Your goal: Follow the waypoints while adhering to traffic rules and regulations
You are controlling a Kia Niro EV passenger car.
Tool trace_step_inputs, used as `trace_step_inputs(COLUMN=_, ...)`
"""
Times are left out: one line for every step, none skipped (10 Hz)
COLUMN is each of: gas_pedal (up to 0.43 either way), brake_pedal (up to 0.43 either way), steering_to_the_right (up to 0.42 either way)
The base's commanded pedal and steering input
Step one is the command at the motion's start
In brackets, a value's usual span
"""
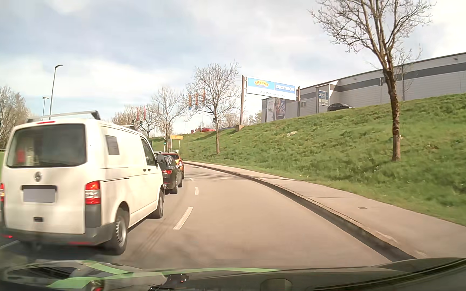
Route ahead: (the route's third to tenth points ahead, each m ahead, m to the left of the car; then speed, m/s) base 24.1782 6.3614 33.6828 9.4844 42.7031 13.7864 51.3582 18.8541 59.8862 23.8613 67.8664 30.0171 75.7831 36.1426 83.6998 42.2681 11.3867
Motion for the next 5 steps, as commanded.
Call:
trace_step_inputs(gas_pedal=0.028, brake_pedal=0.000, steering_to_the_right=-0.046)
trace_step_inputs(gas_pedal=0.039, brake_pedal=0.000, steering_to_the_right=-0.046)
trace_step_inputs(gas_pedal=0.047, brake_pedal=0.000, steering_to_the_right=-0.045)
trace_step_inputs(gas_pedal=0.047, brake_pedal=0.000, steering_to_the_right=-0.044)
trace_step_inputs(gas_pedal=0.059, brake_pedal=0.000, steering_to_the_right=-0.044)
